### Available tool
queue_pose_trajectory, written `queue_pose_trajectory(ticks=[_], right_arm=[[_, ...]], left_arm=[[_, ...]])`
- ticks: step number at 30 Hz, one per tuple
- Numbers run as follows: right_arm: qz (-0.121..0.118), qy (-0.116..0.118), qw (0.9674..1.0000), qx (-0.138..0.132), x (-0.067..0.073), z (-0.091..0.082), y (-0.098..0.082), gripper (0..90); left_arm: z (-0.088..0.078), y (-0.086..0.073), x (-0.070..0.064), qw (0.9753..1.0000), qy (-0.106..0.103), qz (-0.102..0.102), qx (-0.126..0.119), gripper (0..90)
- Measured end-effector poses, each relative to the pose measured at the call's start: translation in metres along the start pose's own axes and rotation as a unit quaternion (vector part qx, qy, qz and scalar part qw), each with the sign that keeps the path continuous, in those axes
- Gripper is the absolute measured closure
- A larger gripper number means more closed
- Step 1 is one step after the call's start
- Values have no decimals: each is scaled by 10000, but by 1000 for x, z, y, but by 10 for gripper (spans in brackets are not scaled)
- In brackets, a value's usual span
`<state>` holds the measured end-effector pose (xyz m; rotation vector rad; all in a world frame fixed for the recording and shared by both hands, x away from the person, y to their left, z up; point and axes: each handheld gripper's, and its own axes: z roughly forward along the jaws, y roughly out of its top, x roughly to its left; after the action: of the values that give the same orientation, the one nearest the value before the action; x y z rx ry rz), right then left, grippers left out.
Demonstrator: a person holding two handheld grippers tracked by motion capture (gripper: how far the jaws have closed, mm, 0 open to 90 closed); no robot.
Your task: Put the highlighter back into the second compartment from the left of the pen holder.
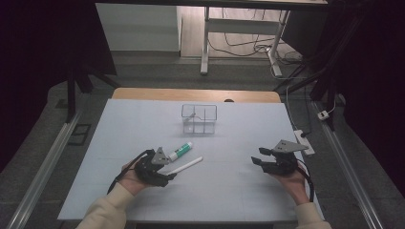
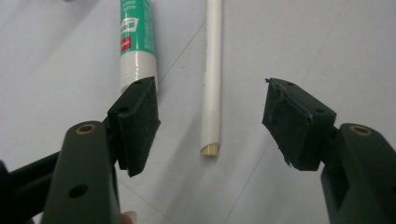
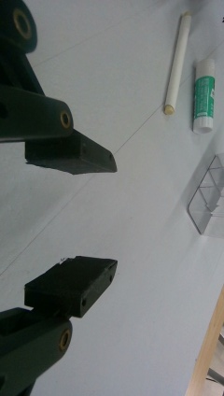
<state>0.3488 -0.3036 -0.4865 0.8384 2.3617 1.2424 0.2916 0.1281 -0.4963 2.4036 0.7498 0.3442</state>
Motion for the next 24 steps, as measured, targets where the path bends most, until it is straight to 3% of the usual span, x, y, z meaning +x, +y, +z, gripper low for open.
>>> queue_pose_trajectory(ticks=[13,24], right_arm=[[17,-5,10000,49,-1,2,-1,457],[21,-11,10000,80,-1,2,-1,457]], left_arm=[[19,24,1,9995,-68,144,273,360],[33,30,4,9975,-221,208,632,375]])
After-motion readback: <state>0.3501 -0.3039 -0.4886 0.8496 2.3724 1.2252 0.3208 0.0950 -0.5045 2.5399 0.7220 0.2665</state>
